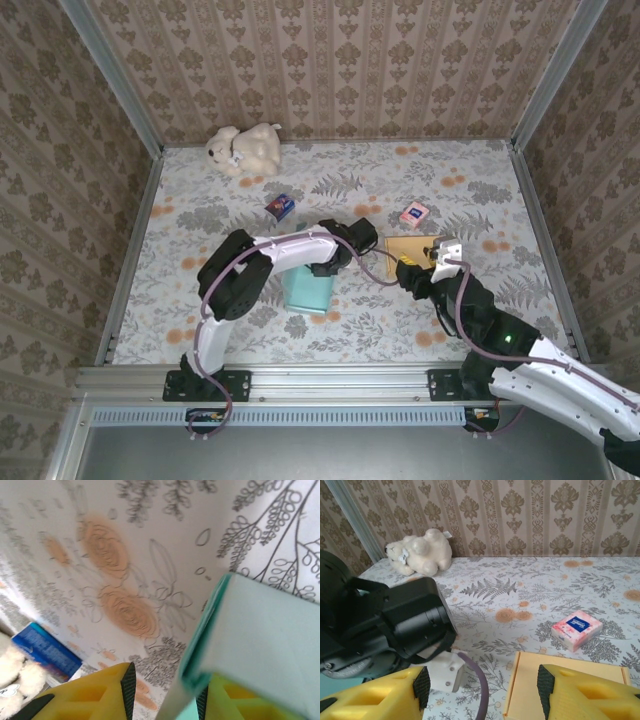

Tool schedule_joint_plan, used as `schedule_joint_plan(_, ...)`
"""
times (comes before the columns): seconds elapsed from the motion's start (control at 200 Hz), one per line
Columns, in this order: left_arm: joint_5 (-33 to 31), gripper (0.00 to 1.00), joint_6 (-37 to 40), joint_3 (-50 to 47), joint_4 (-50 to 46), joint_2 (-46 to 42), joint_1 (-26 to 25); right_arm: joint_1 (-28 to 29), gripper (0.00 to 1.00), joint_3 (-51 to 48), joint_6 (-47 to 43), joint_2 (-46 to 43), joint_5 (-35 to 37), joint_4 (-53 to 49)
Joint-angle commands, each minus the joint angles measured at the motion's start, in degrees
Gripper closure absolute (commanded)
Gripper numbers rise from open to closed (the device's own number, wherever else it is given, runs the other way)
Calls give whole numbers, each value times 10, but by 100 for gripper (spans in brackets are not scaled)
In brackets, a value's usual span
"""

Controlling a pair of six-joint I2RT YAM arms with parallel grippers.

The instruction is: Fold the paper box

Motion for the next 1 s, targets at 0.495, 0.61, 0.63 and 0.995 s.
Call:
schedule_joint_plan(0.495, -11, 56, -231, -23, 66, -219, 5, -3, 38, 3, 10, 13, -17, 4)
schedule_joint_plan(0.61, -25, 52, -365, -23, 34, -273, 7, -3, 38, 3, 11, 13, -17, 4)
schedule_joint_plan(0.63, -27, 50, -388, -28, 29, -285, 8, -3, 38, 3, 11, 13, -17, 4)
schedule_joint_plan(0.995, 149, 40, -608, -218, 81, -521, 32, -4, 38, 11, -11, 42, -108, 31)
